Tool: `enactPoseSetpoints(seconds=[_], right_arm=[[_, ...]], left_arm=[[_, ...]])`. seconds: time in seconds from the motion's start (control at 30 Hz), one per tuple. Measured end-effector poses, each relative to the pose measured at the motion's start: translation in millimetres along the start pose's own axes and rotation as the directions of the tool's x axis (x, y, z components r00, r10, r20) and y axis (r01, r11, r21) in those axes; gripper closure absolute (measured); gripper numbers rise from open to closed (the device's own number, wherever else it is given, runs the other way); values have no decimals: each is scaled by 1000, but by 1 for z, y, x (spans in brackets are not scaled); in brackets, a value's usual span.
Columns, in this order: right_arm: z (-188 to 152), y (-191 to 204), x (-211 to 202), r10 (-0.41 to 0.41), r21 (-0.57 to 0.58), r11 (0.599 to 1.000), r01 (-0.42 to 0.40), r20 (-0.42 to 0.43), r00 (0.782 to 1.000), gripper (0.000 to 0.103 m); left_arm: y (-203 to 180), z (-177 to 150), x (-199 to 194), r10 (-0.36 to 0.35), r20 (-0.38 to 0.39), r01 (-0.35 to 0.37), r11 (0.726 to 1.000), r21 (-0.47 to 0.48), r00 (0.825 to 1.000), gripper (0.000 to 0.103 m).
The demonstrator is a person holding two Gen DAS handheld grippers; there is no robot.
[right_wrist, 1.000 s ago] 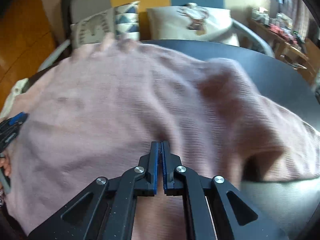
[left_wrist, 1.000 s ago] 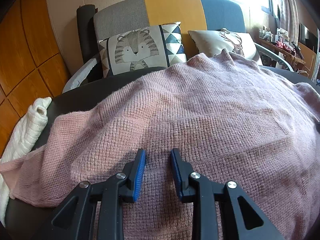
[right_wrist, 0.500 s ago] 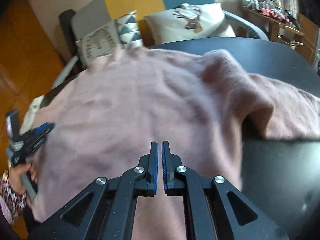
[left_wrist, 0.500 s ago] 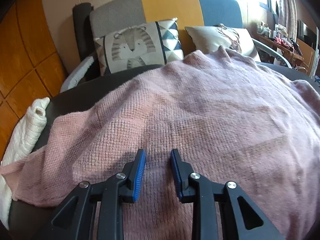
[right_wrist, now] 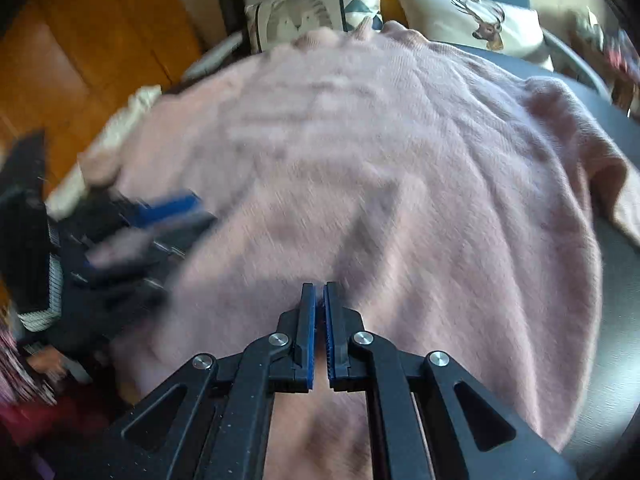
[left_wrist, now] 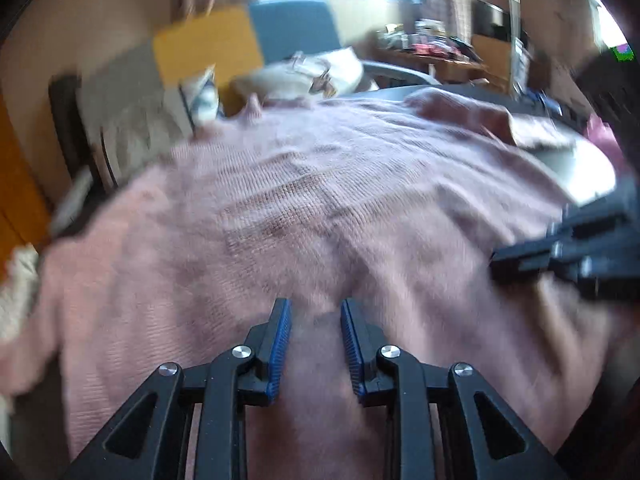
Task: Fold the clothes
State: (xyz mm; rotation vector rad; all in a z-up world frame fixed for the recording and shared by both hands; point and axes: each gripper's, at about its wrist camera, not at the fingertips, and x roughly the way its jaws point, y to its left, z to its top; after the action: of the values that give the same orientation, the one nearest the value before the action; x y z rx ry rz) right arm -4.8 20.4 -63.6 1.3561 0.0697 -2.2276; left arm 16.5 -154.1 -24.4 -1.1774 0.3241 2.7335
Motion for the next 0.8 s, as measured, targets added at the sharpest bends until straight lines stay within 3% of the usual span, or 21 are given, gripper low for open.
enactPoseSetpoints(seconds=[0.07, 0.2, 0.4, 0.5, 0.63, 0.7, 0.8], right_arm=[[-10, -10, -9, -12, 7, 1000, 12, 16, 1000, 99], [-29, -34, -25, -2, 70, 998, -2, 49, 999, 101], [-34, -38, -47, 59, 155, 985, -79, 133, 989, 99], [-39, -47, -63, -39, 179, 984, 9, 163, 986, 99], [-49, -62, -56, -27, 234, 972, 0, 113, 993, 98], [-53, -69, -54, -71, 241, 970, 43, 111, 991, 99], [-56, -82, -59, -226, 268, 944, 192, 100, 969, 102]], left_arm=[[5, -13, -8, -1, 22, 1, 1000, -3, 1000, 76], [28, -28, -15, -71, 58, 78, 990, -122, 996, 72], [29, -24, -24, -66, 55, 72, 989, -125, 996, 73], [40, -27, -30, -25, 69, 35, 988, -150, 997, 73], [63, -35, -28, 39, 48, -29, 979, -203, 998, 73], [73, -43, -27, 65, 43, -54, 974, -222, 997, 73], [86, -57, -28, 91, 49, -77, 968, -241, 995, 73]])
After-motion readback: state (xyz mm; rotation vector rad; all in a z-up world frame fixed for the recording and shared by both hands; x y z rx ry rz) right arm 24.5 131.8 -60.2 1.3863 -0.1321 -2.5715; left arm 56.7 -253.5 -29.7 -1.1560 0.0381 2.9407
